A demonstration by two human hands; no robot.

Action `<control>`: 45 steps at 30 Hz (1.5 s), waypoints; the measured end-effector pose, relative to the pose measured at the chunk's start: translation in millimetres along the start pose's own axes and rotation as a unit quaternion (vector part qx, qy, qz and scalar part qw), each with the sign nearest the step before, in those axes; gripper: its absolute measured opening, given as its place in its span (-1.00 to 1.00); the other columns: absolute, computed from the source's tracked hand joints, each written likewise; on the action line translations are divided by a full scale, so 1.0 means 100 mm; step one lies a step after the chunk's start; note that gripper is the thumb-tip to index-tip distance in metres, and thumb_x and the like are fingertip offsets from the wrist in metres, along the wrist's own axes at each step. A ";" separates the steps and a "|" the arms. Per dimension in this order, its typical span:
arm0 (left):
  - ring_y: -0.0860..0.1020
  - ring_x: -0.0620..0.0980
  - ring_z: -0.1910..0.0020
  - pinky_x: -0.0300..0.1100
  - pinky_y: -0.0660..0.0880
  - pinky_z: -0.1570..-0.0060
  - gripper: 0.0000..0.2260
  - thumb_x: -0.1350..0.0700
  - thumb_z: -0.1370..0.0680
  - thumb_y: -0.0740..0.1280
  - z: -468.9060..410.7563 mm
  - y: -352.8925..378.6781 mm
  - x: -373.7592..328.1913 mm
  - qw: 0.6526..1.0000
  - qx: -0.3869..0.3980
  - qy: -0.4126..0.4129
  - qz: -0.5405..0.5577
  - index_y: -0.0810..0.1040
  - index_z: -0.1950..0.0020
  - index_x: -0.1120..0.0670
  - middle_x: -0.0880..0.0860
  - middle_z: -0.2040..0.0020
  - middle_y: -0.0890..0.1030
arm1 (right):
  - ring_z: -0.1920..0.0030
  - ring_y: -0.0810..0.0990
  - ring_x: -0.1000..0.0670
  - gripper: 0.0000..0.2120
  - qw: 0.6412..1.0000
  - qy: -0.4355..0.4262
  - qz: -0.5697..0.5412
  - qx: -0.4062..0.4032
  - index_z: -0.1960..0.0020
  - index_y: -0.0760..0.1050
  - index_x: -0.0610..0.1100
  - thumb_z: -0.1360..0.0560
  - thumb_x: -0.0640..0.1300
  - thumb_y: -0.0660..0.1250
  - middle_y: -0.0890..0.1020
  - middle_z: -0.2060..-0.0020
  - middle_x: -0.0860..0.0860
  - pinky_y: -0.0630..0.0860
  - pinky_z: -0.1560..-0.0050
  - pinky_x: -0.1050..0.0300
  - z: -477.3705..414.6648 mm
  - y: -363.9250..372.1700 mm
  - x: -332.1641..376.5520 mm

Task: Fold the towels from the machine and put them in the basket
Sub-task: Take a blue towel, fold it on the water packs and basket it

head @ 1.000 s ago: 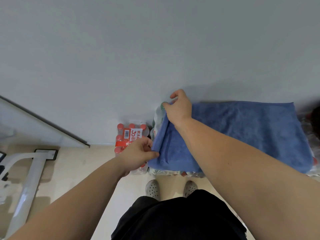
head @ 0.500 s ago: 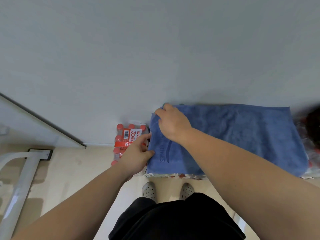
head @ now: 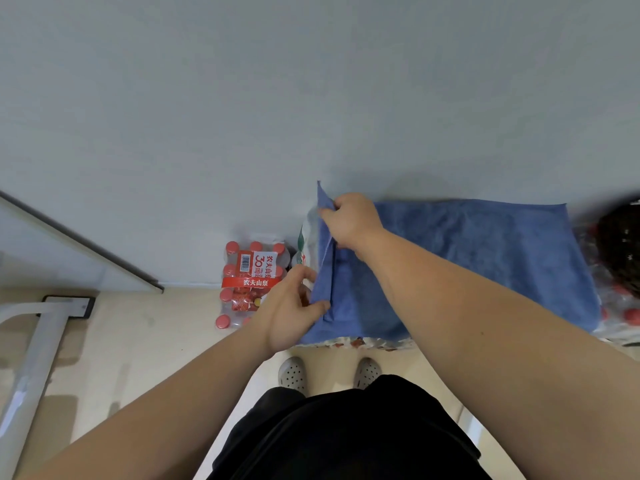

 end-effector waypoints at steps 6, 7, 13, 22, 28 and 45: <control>0.50 -0.02 0.30 -0.02 0.47 0.24 -0.80 0.10 -0.36 0.41 0.02 -0.06 0.29 0.996 -0.015 -0.070 0.055 0.57 0.13 0.21 0.25 0.21 0.59 | 0.29 0.57 -0.16 -0.57 0.989 0.057 -0.139 -0.013 0.42 0.35 -0.13 -0.61 -0.07 0.23 0.47 0.43 -0.07 0.63 0.09 -0.27 -0.10 0.02 -0.08; 0.51 0.00 0.28 -0.02 0.49 0.24 -0.77 0.09 -0.36 0.42 0.02 -0.10 0.33 0.994 -0.028 -0.080 0.065 0.56 0.10 0.23 0.28 0.17 0.60 | 0.21 0.61 -0.20 -0.60 0.990 0.049 -0.132 -0.011 0.39 0.40 -0.14 -0.61 -0.05 0.22 0.51 0.39 -0.09 0.63 0.07 -0.27 -0.13 0.04 -0.03; 0.58 0.15 0.24 -0.02 0.56 0.23 -0.74 0.18 -0.38 0.48 0.11 -0.19 0.27 0.989 -0.025 -0.082 0.122 0.54 0.03 0.28 0.30 0.11 0.62 | 0.22 0.66 -0.26 -0.62 0.996 0.007 -0.080 -0.039 0.34 0.50 -0.27 -0.54 -0.03 0.30 0.64 0.35 -0.23 0.62 0.13 -0.24 -0.24 0.01 0.13; 0.56 0.00 0.32 -0.22 0.51 0.37 -0.89 0.44 -0.45 0.39 -0.07 0.40 -0.63 0.986 0.081 0.012 0.148 0.53 0.09 0.29 0.11 0.27 0.58 | 0.33 0.46 -0.03 -0.78 0.978 0.030 -0.182 -0.099 0.28 0.47 -0.18 -0.49 -0.14 0.40 0.46 0.37 -0.14 0.45 0.32 0.02 -0.13 -0.72 -0.47; 0.51 -0.04 0.41 -0.21 0.48 0.38 -0.82 0.40 -0.44 0.42 -0.30 1.15 -1.18 0.986 0.119 0.036 0.115 0.53 0.15 0.15 0.03 0.36 0.55 | 0.30 0.45 -0.03 -0.72 0.964 0.052 -0.241 -0.103 0.30 0.42 -0.15 -0.57 -0.12 0.31 0.48 0.35 -0.12 0.40 0.28 0.07 -0.07 -1.39 -1.10; 0.53 -0.03 0.51 -0.07 0.60 0.39 -0.89 0.31 -0.43 0.37 -0.97 3.35 -2.07 0.999 0.036 -0.010 -0.039 0.53 0.13 0.12 -0.04 0.45 0.51 | 0.54 0.15 0.14 -0.59 0.954 0.040 -0.265 -0.132 0.38 0.20 -0.04 -0.60 -0.17 0.25 0.21 0.56 0.13 0.13 0.54 0.24 -0.22 -2.86 -2.95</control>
Point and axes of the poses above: each hand's wrist, its own z-axis away from the middle knuckle, its own y-axis out of the palm, x = y × z, the point moved 6 cm from there along -z, towards the middle knuckle
